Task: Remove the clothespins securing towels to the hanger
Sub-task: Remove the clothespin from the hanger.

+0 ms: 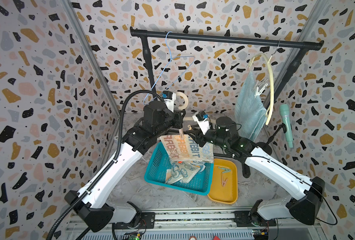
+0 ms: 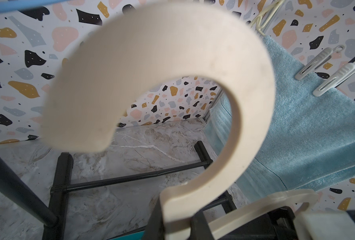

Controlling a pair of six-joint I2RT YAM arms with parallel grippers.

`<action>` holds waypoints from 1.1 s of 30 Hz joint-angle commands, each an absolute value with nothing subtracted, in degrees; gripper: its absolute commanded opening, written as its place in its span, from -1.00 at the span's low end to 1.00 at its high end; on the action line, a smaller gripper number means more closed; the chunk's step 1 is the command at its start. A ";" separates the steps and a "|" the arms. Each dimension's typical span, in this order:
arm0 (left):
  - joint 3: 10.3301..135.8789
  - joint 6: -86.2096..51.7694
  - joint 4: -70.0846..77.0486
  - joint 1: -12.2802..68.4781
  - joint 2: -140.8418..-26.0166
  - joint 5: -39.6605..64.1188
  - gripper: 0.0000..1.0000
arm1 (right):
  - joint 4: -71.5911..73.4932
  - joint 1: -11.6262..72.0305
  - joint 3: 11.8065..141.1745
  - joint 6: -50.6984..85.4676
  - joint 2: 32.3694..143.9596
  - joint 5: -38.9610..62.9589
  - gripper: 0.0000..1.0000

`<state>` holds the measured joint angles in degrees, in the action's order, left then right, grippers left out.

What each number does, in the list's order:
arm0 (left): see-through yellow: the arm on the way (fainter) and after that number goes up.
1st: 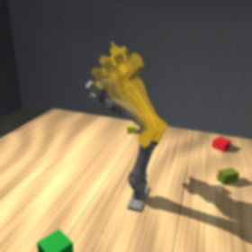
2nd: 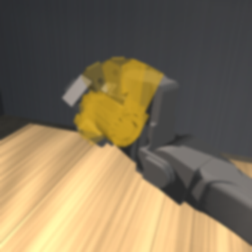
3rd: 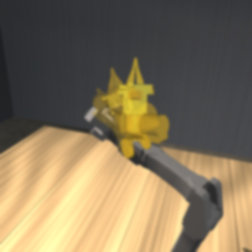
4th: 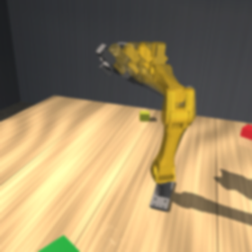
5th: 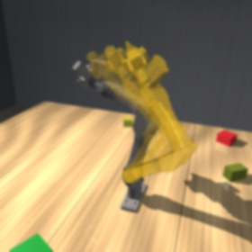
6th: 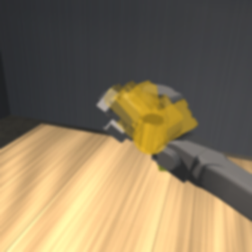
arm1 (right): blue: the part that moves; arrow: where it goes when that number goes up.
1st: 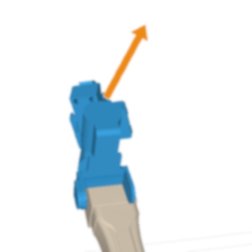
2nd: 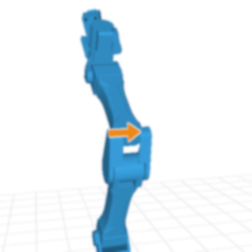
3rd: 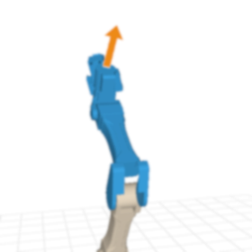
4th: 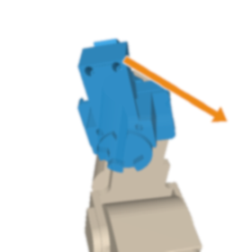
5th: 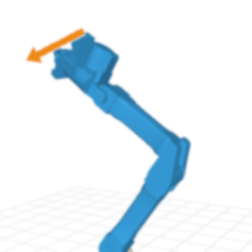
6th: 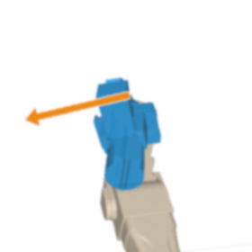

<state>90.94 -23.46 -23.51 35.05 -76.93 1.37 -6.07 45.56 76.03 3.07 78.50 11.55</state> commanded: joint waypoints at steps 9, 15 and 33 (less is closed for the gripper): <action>89.83 -26.09 -11.88 35.01 -73.48 -1.38 -1.00 | -10.37 46.22 77.35 3.07 78.73 13.35 -0.20; 89.96 -25.93 -11.21 35.03 -73.14 -1.44 -1.00 | -11.69 46.71 77.95 2.25 79.25 10.71 -0.10; 88.30 -24.70 -8.16 35.24 -72.55 1.43 -1.00 | -13.98 48.52 80.95 0.08 81.45 9.07 -0.38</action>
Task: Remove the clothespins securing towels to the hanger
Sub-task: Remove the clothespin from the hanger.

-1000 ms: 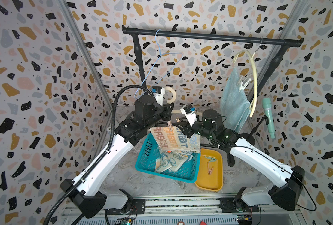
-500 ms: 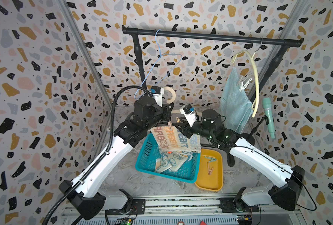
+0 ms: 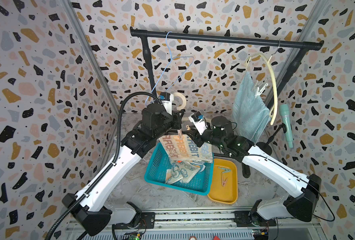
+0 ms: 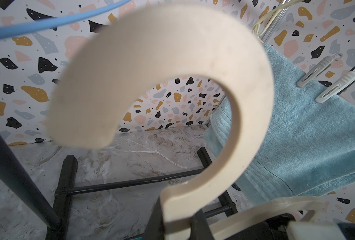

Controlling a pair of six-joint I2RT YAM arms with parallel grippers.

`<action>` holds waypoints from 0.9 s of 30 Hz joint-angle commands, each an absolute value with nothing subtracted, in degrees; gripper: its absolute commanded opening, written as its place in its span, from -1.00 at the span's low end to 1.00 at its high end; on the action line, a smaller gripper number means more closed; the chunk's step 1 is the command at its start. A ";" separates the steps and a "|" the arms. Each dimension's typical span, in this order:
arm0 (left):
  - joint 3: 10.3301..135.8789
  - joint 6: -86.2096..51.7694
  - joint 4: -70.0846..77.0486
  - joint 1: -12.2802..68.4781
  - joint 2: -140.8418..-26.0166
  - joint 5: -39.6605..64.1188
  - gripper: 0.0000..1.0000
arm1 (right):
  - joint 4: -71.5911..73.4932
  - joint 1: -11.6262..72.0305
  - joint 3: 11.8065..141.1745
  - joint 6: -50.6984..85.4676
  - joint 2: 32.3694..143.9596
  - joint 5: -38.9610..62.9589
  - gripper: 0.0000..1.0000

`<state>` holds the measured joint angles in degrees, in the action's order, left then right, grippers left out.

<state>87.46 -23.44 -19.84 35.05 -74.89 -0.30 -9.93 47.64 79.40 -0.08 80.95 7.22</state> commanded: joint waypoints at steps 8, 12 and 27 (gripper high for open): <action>87.39 -23.50 -8.09 35.33 -72.69 0.55 -1.00 | -13.89 48.52 80.86 0.15 81.28 10.63 -0.55; 87.34 -22.78 -8.16 35.42 -72.69 0.01 -1.00 | -13.77 48.42 80.69 0.17 81.13 10.77 -0.59; 86.21 -22.58 -8.48 35.42 -72.15 -1.21 -1.00 | -11.02 47.54 78.36 1.23 79.85 10.88 -1.00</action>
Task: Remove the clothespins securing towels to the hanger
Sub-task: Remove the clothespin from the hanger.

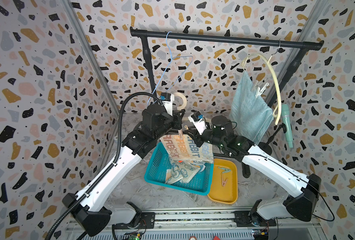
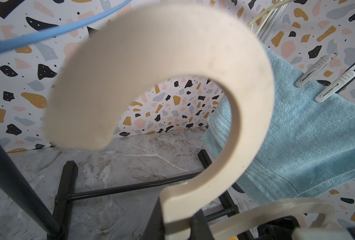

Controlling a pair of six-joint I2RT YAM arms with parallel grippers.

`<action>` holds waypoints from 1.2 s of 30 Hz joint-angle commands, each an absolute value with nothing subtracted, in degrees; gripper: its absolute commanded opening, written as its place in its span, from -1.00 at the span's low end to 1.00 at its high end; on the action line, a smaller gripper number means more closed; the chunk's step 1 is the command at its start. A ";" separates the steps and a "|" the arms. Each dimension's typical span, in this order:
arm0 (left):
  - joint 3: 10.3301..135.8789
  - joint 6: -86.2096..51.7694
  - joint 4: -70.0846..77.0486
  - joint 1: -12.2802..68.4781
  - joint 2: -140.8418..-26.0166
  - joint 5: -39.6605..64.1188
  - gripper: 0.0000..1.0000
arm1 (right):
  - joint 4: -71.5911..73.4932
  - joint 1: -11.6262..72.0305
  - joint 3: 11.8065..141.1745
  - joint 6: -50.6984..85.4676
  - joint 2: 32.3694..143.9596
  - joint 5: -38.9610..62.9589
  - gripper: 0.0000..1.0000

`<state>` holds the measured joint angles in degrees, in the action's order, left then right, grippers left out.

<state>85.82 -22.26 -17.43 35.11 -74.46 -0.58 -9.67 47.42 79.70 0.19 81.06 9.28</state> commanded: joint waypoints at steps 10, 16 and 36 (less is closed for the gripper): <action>85.72 -22.83 -10.99 35.42 -72.32 -5.27 -1.00 | -5.49 47.52 74.17 1.35 76.06 10.64 -1.00; 85.19 -23.29 -11.51 35.42 -72.69 -6.02 -1.00 | -1.84 47.55 71.60 1.66 74.02 10.12 -1.00; 84.04 -23.98 -11.69 35.51 -74.08 -5.27 -1.00 | 5.29 47.53 69.81 3.60 72.13 8.49 -1.00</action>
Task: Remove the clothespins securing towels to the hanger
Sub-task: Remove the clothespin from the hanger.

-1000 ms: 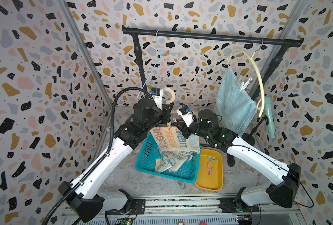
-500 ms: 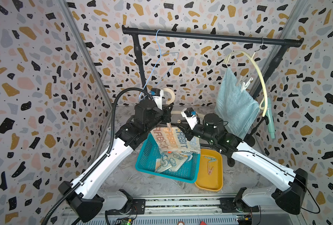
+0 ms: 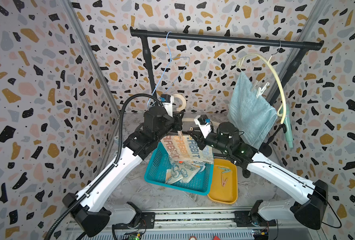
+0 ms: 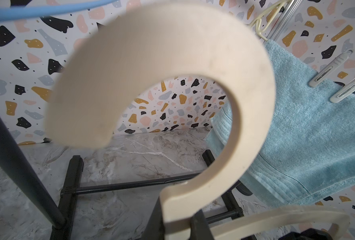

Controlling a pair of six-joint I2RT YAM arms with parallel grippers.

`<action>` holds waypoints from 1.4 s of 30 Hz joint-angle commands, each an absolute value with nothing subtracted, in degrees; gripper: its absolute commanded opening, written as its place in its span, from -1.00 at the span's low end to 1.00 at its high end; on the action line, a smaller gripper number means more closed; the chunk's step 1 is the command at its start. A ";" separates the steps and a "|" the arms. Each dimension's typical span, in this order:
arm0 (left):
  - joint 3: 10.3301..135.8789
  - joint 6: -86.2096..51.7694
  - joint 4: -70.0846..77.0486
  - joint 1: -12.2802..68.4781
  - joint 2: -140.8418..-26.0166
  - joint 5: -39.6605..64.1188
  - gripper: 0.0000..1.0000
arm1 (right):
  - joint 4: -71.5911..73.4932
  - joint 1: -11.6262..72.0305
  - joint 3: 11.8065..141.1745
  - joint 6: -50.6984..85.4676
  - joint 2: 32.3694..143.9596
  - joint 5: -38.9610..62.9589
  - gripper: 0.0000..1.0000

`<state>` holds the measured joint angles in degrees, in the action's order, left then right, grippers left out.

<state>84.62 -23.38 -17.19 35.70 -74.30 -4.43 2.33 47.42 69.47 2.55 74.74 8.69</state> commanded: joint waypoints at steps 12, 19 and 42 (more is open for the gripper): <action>83.71 -23.73 -11.86 35.61 -74.53 -5.68 -1.00 | 7.38 47.55 69.41 4.39 71.38 7.59 -1.00; 83.72 -22.96 -11.62 35.62 -74.53 -7.83 -1.00 | 6.22 47.55 69.33 4.81 70.89 9.03 -1.00; 86.59 -18.39 -13.39 35.60 -71.59 -13.88 -1.00 | 3.40 46.84 66.49 6.55 65.74 9.14 -1.00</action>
<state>84.05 -19.92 -16.21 35.70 -73.36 -12.62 4.12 47.09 66.70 5.82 67.96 8.82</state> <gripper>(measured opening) 0.166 0.177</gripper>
